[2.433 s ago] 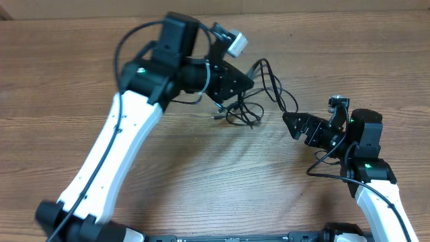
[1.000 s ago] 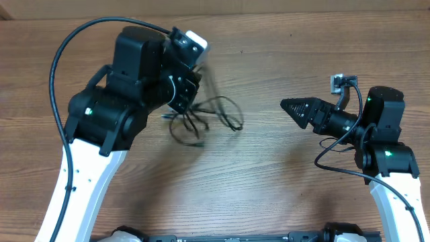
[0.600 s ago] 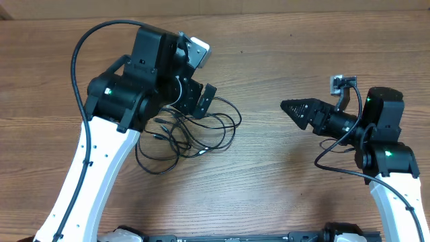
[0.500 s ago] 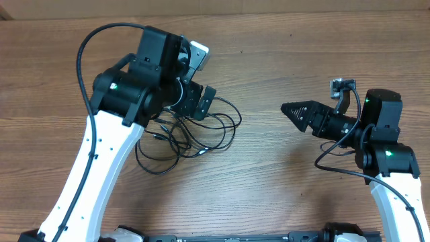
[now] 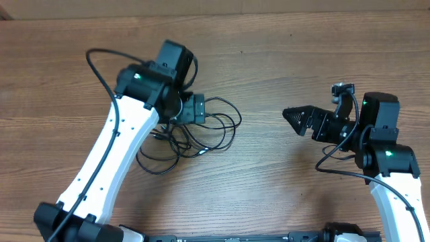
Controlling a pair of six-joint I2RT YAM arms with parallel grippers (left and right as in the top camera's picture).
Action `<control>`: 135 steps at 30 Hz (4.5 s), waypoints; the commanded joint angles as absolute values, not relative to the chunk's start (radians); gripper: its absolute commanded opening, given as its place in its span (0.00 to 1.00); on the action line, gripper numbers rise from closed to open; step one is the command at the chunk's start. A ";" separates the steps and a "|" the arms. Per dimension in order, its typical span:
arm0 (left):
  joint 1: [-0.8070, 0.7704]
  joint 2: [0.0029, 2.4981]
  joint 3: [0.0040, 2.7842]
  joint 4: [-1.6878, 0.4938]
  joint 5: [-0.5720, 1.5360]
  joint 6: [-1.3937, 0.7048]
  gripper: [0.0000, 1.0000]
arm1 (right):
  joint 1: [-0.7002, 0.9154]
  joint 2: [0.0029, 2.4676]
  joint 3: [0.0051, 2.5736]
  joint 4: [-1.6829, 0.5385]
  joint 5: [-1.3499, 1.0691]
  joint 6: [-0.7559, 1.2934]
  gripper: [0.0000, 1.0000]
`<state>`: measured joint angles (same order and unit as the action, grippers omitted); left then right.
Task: Untangle cables
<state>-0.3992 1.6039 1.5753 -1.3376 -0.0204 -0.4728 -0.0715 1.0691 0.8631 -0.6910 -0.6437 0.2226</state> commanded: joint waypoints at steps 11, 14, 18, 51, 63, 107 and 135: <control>-0.406 1.610 1.288 -1.229 0.004 -0.817 0.99 | -0.073 1.121 0.891 -0.756 -0.497 0.121 1.00; -0.406 1.610 1.270 -1.224 0.012 -0.835 1.00 | -0.073 1.175 0.891 -0.758 -0.498 0.121 1.00; -0.406 1.610 1.224 -1.159 0.011 -0.847 1.00 | -0.073 1.236 0.891 -0.762 -0.499 0.121 1.00; -0.406 1.458 1.723 -0.918 0.206 -0.093 0.04 | -0.073 1.245 0.891 -0.781 -0.563 0.121 0.99; -0.404 1.400 2.144 -0.845 0.146 0.044 0.04 | -0.073 1.244 0.892 -0.746 -0.693 0.122 0.96; -0.406 1.496 2.261 -0.430 0.423 -0.191 0.04 | 0.085 1.212 0.893 0.444 -1.277 0.285 0.99; -0.491 1.518 2.260 -0.487 0.577 -0.153 0.04 | 0.107 1.214 0.892 0.379 -1.048 0.259 0.04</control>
<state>-0.4850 1.5150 2.2517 -0.4774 0.6315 -0.1890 0.1009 1.2236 0.8818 0.3790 -1.0588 0.2604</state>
